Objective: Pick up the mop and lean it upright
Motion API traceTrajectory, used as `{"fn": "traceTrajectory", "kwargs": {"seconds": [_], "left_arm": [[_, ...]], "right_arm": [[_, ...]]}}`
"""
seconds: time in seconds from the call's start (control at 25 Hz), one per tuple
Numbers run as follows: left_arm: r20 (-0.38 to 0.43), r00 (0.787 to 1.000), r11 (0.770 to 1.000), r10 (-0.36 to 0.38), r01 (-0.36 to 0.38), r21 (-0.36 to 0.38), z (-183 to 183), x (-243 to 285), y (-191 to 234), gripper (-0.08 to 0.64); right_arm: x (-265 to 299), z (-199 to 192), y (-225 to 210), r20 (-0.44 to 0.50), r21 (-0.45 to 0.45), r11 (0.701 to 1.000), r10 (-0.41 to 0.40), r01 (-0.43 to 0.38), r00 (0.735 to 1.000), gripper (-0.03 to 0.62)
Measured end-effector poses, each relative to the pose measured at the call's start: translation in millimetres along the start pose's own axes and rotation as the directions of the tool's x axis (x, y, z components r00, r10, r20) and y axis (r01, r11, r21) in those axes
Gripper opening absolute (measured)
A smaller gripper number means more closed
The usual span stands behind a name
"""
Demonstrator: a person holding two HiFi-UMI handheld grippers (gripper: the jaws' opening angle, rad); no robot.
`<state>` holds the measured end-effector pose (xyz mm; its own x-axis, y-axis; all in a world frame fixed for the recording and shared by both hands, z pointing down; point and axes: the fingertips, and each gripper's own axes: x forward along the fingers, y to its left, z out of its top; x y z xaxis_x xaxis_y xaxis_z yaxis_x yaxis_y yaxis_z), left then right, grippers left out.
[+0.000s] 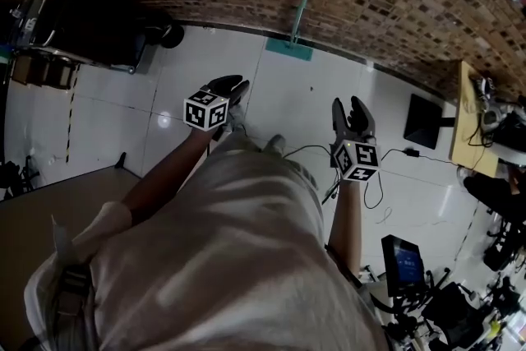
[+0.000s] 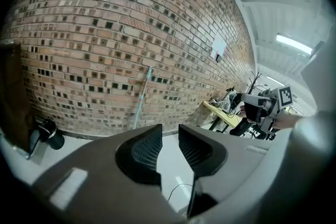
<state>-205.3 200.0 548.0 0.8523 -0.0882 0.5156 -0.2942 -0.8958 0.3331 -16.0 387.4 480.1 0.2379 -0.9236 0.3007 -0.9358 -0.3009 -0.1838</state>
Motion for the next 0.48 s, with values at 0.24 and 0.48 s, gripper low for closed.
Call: {"fn": "traceTrajectory", "kwargs": {"seconds": [0.24, 0.48], "left_arm": [[-0.034, 0.999, 1.0, -0.015, 0.015, -0.002, -19, -6, -9, 0.118], [-0.085, 0.994, 0.998, -0.064, 0.065, 0.012, -47, -10, -26, 0.124]], "right_arm": [[-6, -12, 3, -0.05, -0.073, 0.997, -0.044, 0.04, 0.998, 0.15], [-17, -5, 8, -0.012, -0.086, 0.992, -0.089, 0.088, 0.996, 0.102]]}}
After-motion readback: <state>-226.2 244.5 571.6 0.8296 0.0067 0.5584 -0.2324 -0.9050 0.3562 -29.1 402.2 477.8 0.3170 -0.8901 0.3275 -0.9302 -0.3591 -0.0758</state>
